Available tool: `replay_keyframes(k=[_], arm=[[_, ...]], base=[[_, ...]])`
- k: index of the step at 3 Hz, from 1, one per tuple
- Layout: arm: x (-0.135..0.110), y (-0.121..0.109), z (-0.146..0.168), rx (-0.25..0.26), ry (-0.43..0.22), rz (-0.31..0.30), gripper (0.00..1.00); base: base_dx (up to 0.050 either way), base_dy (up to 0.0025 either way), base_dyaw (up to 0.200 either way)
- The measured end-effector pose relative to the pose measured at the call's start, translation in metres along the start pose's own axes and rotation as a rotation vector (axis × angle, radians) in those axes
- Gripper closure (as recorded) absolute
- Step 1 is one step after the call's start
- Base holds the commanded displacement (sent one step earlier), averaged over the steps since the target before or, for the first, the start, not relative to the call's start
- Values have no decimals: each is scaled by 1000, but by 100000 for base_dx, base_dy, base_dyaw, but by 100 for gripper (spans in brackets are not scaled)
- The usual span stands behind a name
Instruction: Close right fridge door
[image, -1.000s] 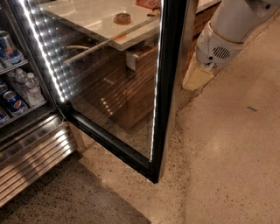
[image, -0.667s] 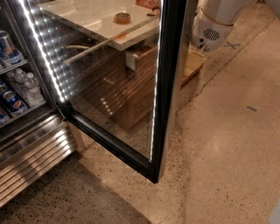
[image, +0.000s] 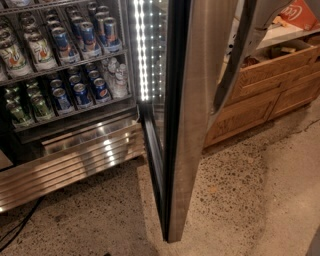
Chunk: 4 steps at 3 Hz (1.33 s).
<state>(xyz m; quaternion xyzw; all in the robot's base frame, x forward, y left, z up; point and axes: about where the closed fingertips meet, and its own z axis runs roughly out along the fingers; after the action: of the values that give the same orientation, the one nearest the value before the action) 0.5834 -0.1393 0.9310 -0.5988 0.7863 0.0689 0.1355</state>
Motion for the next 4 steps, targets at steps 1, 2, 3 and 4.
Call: replay_keyframes(k=[1, 2, 3, 4], arm=[[0, 0, 0, 0, 0, 0, 100], [0, 0, 0, 0, 0, 0, 100], [0, 0, 0, 0, 0, 0, 100], [0, 0, 0, 0, 0, 0, 100]], base=[[11, -17, 18782], [10, -16, 18766], [9, -9, 18720], [4188, 228, 10749]])
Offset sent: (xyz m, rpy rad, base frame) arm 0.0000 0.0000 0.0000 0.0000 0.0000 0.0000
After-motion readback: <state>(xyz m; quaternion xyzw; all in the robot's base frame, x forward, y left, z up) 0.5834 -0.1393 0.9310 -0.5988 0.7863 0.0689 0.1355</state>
